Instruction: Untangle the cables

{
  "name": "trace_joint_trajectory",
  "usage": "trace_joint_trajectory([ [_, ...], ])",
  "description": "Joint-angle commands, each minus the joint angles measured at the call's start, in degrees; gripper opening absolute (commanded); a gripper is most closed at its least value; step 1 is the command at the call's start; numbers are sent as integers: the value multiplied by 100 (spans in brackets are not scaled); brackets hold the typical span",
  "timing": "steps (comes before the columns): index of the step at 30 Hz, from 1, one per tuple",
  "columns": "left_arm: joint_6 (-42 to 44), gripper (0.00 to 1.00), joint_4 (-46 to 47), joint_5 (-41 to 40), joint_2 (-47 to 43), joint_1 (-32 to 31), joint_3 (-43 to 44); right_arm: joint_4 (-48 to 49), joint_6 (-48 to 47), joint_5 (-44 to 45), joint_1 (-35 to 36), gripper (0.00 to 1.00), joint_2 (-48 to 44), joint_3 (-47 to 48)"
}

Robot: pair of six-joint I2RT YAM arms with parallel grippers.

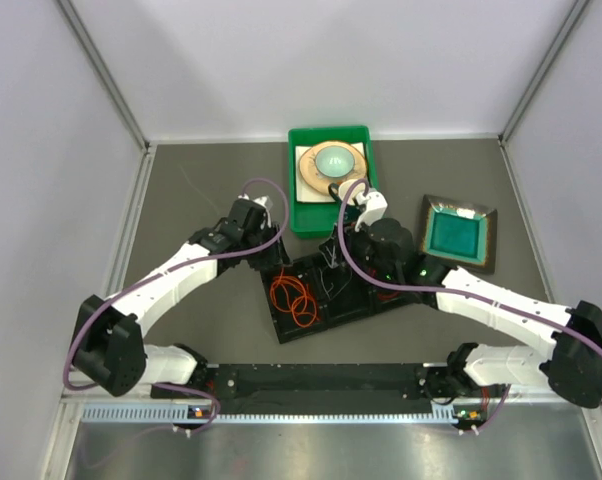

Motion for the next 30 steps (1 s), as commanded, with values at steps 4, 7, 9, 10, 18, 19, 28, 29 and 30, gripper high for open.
trace_joint_trajectory([
  [4, 126, 0, 49, -64, 245, -81, 209, 22, -71, 90, -89, 63, -108, 23],
  [7, 144, 0, -23, -90, 132, -107, 350, 22, -71, 72, -98, 63, -108, 41],
  [9, 153, 0, -31, -152, -26, -107, 394, 39, -62, 98, -106, 63, -117, 15],
  [10, 188, 0, -40, -170, -175, -116, 412, 39, -70, 99, -106, 63, -117, 14],
  [18, 390, 48, -471, -662, -1, -230, 456, 162, -44, -42, -159, 64, 50, 14],
  [19, 416, 50, -462, -653, 69, -265, 447, 171, -35, -59, -159, 64, 59, 14],
  [28, 399, 28, -453, -864, 324, -538, 403, 189, -9, -86, -151, 64, 112, -21],
  [29, 408, 25, -453, -881, 316, -547, 412, 197, -9, -86, -159, 64, 120, -21],
  [30, 425, 25, -453, -882, 333, -556, 420, 197, -9, -86, -168, 64, 112, -12],
])
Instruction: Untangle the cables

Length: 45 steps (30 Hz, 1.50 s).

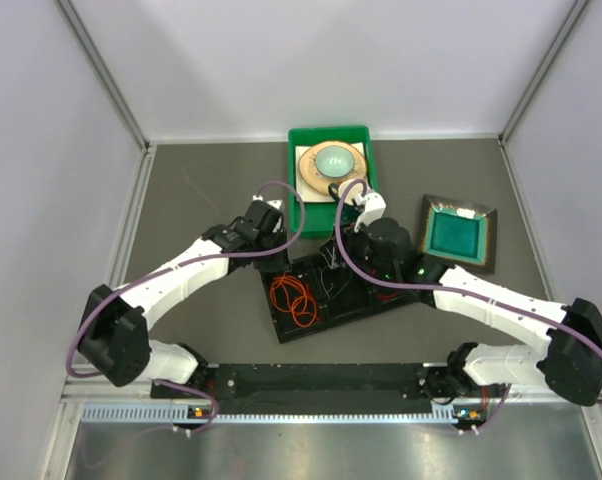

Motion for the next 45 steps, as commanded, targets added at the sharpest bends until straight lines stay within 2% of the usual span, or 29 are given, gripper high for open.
trace_joint_trajectory([
  [1, 69, 23, -9, -189, 29, -40, 77, 241, -13, -29, -59, 64, 0, 32],
  [2, 69, 12, -97, -372, 38, -48, 121, 241, -13, -29, -67, 64, 0, 23],
  [4, 78, 0, -115, -408, -14, -57, 121, 250, -22, -29, -67, 64, 0, 23],
  [12, 157, 0, -133, -268, -672, -57, 165, 259, -13, -20, -68, 64, -9, 14],
  [16, 192, 0, -177, 417, -1068, -57, 69, 259, -13, -3, -67, 64, -26, 5],
  [27, 183, 0, 561, 1322, -1939, -66, -1222, 320, 4, -82, -67, 63, 44, -21],
  [33, 245, 0, 693, 1762, -1562, -189, -1662, 338, 31, -99, -67, 63, 35, -47],
  [41, 87, 0, 842, 1148, -1026, -347, -1839, 391, 75, -161, -68, 63, 97, -56],
  [42, 61, 0, 965, 1121, -877, -347, -1839, 382, 75, -178, -67, 59, 97, -39],
  [45, 69, 0, 1150, 1103, -665, -356, -1795, 303, 57, -161, -67, 59, 53, -4],
])
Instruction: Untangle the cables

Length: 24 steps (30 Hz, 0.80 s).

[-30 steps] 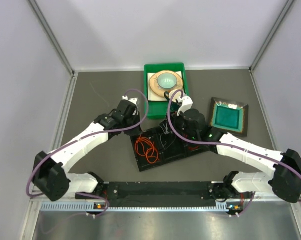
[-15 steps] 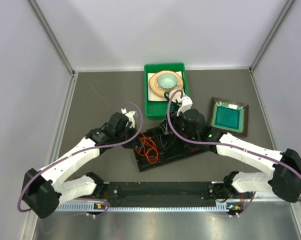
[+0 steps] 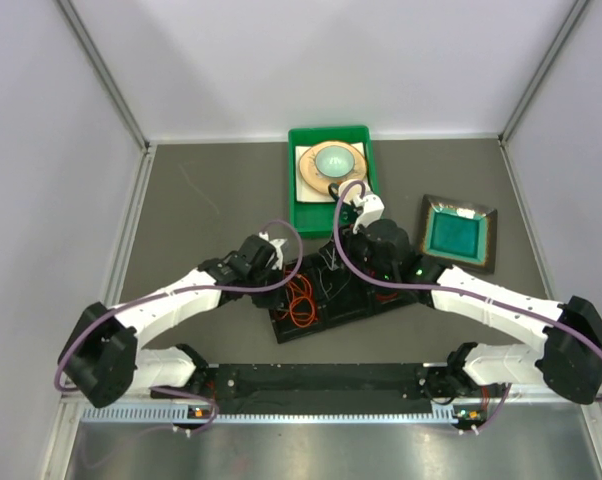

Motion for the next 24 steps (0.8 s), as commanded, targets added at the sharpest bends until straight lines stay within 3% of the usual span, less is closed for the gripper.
trace_joint_trajectory([
  [1, -27, 0, 519, -197, 277, -24, 98, 152, -4, -34, -63, 59, -28, 64],
  [4, 113, 3, 283, -206, 383, -24, 423, 116, -4, 54, -63, 60, -98, 47],
  [5, 148, 22, 194, -267, 357, -24, 520, 99, -13, 63, -63, 60, -90, 47],
  [9, 351, 45, -131, -320, 15, -24, 985, 90, 22, 106, -63, 61, -116, 47],
  [19, 527, 46, -808, -776, -162, -24, 1865, 134, 40, -25, -63, 62, 7, 117],
  [24, -26, 43, -939, -2373, 40, -6, 2049, 125, 40, -43, -63, 63, -2, 134],
])
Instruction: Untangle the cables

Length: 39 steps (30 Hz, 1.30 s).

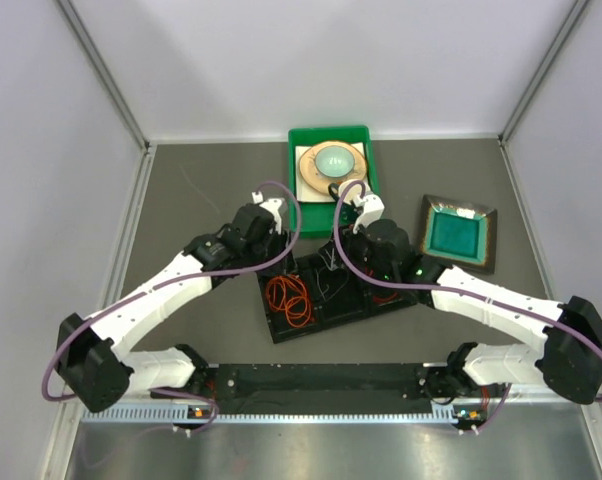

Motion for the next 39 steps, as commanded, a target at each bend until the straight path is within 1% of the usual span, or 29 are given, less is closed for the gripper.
trace_joint_trajectory([
  [1, -390, 43, -300, -1411, 282, 0, 343, 132, 40, -49, -63, 63, 7, 135],
  [4, -749, 45, -615, -1429, 625, 0, 492, 114, 40, -41, -63, 63, -37, 100],
  [6, -917, 47, -608, -1411, 740, 0, 440, 97, 40, -23, -63, 63, -55, 73],
  [11, -1470, 45, 59, -1473, 802, 0, -165, 88, 83, -84, -63, 65, -19, 64],
  [13, -1707, 44, 113, -1534, 811, -9, -228, 79, 92, -85, -63, 65, -46, 64],
  [17, -1840, 42, 253, -1596, 829, -9, -342, 61, 101, -41, -54, 65, -98, 21],
  [18, -1858, 40, 315, -1613, 837, -9, -360, 53, 101, -32, -54, 65, -107, 20],
  [20, -1867, 35, 411, -1605, 837, -9, -439, 53, 92, -32, -63, 65, -107, 20],
  [21, -1858, 30, 455, -1596, 846, -9, -439, 70, 92, -32, -63, 65, -107, 20],
  [22, -1832, 10, 447, -1596, 864, -9, -422, 62, 84, -49, -63, 65, -107, 20],
  [23, -1797, 0, 438, -1561, 881, -9, -369, 70, 92, -58, -63, 65, -107, 29],
  [26, -1621, 0, 368, -1543, 663, -52, -281, 70, 92, -41, -63, 65, -125, 20],
  [30, -1331, 0, 517, -1754, -284, -298, -378, 97, 57, -23, -63, 64, -142, -6],
  [33, -1129, 0, 483, -1684, -699, -334, -395, 123, 48, 21, -63, 64, -134, -6],
  [36, -953, 0, 570, -1517, -989, -378, -544, 193, 48, 12, -63, 63, -116, -6],
  [39, -1031, 0, 412, -1280, -1043, -386, -711, 211, 57, -23, -63, 63, -72, 3],
])
